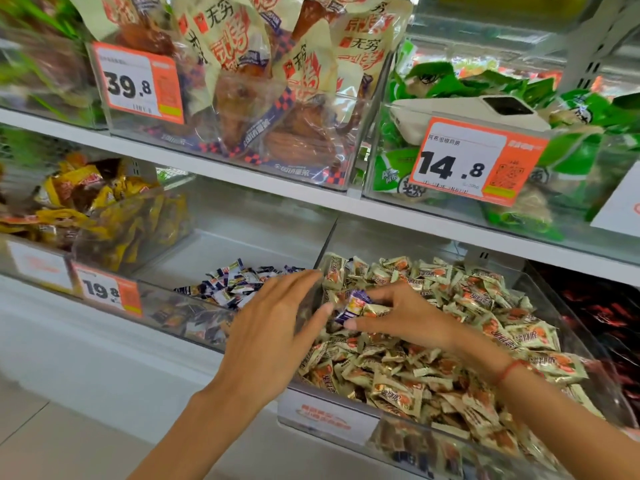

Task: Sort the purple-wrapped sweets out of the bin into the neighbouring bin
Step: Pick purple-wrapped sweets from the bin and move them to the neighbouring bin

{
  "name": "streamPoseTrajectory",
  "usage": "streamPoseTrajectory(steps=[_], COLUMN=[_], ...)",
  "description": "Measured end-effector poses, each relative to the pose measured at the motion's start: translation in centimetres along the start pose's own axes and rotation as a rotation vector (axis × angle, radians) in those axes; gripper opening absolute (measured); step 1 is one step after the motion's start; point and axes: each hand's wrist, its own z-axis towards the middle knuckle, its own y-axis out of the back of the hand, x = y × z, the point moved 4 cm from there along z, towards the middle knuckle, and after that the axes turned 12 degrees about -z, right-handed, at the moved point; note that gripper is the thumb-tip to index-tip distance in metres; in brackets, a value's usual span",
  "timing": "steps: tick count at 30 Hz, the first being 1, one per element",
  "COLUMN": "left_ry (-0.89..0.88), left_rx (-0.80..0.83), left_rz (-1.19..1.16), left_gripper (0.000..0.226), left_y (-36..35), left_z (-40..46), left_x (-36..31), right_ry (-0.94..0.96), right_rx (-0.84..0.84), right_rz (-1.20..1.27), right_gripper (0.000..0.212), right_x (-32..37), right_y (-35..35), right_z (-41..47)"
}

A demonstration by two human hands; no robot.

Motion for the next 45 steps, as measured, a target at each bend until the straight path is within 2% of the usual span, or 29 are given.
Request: streamPoseTrajectory(steps=[3,5,7,12,16,19,21,23,25,28,30,32,34,36,37,41,45], left_ry=[-0.053,-0.056,-0.079,-0.136,-0.028,0.067,0.134,0.189,0.215,0.211,0.219,0.219,0.216,0.222,0.224,0.206,0.144], left_rx=[0.018,0.038,0.057,-0.061,-0.110,-0.201,-0.257,-0.267,-0.239,-0.189,-0.172,-0.164,-0.162,-0.159,-0.158,-0.148,-0.117], left_rz=[-0.044,-0.093,-0.148,-0.155,-0.165,-0.172,-0.161,-0.126,-0.075,-0.025,-0.024,-0.037,-0.054,-0.066,-0.072,-0.115,-0.072], left_gripper=[0.062,0.062,0.058,0.042,0.040,0.036,0.027,0.024,0.022,0.023,0.024,0.025,0.027,0.029,0.029,0.030,0.032], left_y=[-0.9,-1.3,-1.5,-1.4,-0.4,1.2,2.1,2.7,2.8,2.4,2.2,2.1,2.1,2.1,2.1,1.9,1.1], left_z=[0.4,0.6,0.7,0.6,0.7,1.2,1.5,1.5,1.5,1.4,1.3,1.2,1.1,1.1,1.1,1.1,1.3], left_x=[-0.7,-0.7,-0.8,-1.6,-1.5,-0.1,1.3,2.4,2.9,2.8,2.6,2.4,2.3,2.3,2.2,1.7,1.3], right_ry=[0.033,0.031,0.022,-0.025,-0.015,-0.022,-0.016,-0.025,-0.045,0.129,0.224,0.256,0.262,0.228,0.185,0.027,0.008], right_rx=[-0.008,-0.015,-0.040,0.046,0.107,0.088,0.086,0.113,0.095,-0.023,0.057,0.151,0.131,0.076,0.049,-0.149,-0.258], right_rz=[0.129,0.162,0.171,0.128,0.055,0.005,-0.176,-0.572,-0.793,-0.715,-0.643,-0.677,-0.722,-0.622,-0.498,0.196,0.518], right_gripper=[0.039,0.023,0.016,0.023,0.036,0.029,0.028,0.034,0.041,0.043,0.041,0.040,0.037,0.030,0.026,0.015,0.024], right_x=[2.6,3.7,4.4,4.7,4.2,2.9,1.5,-0.1,-0.5,1.8,2.8,2.8,2.4,2.2,2.1,3.2,6.1], right_y=[0.6,0.8,1.2,1.8,2.1,2.5,2.7,2.7,2.4,0.5,-2.0,-4.1,-4.5,-3.8,-3.2,-0.6,0.2], right_z=[-2.4,-2.9,-3.1,-3.4,-3.5,-3.9,-4.3,-4.6,-4.7,-3.6,-2.3,-1.3,-0.7,-0.7,-0.8,-2.2,-2.3])
